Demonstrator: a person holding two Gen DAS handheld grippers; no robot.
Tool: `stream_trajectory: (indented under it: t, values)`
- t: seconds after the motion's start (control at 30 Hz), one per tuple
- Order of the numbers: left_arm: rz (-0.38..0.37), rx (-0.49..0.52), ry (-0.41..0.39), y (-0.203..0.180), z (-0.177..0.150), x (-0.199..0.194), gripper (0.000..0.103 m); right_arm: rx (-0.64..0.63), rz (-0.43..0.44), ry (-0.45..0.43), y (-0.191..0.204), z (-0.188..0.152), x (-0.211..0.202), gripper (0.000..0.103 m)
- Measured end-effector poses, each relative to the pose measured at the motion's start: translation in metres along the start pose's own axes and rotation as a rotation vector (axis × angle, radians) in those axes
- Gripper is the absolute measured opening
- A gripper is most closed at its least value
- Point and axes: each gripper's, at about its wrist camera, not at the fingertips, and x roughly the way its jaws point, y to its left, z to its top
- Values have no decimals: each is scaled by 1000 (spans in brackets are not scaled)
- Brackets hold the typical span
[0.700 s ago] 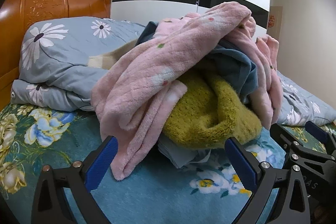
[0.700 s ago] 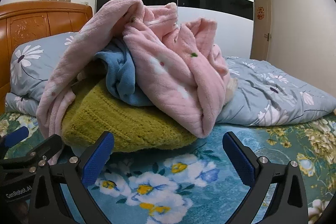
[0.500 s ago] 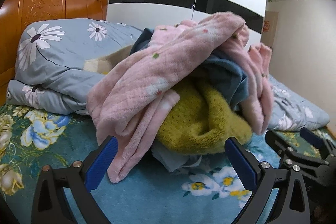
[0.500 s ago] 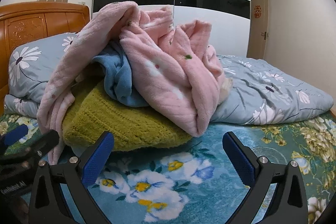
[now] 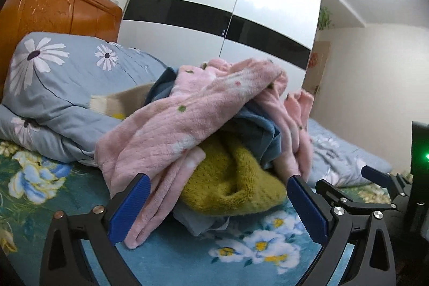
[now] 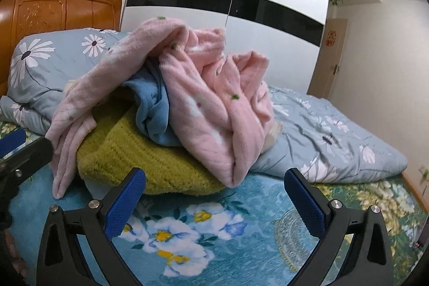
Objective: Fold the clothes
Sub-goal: 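Reach both grippers toward the pink fleece garment on the clothes pile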
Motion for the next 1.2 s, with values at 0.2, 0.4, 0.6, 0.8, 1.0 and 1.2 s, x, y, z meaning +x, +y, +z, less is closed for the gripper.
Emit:
stream_trajectory:
  t: [0.2,0.4,0.6,0.8,1.0,1.2]
  values:
    - [33,-24,-10,5,0,-2,103,1,-8,-29,1,12,-7,103]
    - [64,-24,-9,9,-1,-2,103,-14,-18,-40,3,21,-11,103]
    - [47,-33,-5,13,-3,-2,103,11,-4,-6,-1,26,-5,103]
    - [49,-53,4,22,-4,1,103,6,0,-1,2,34,-4,103]
    - [75,-41,0,24,-4,-1,103,20,11,4,5,36,-3,103]
    - [81,-34,-1,24,-4,-1,103,5,20,8,9,39,-3,103]
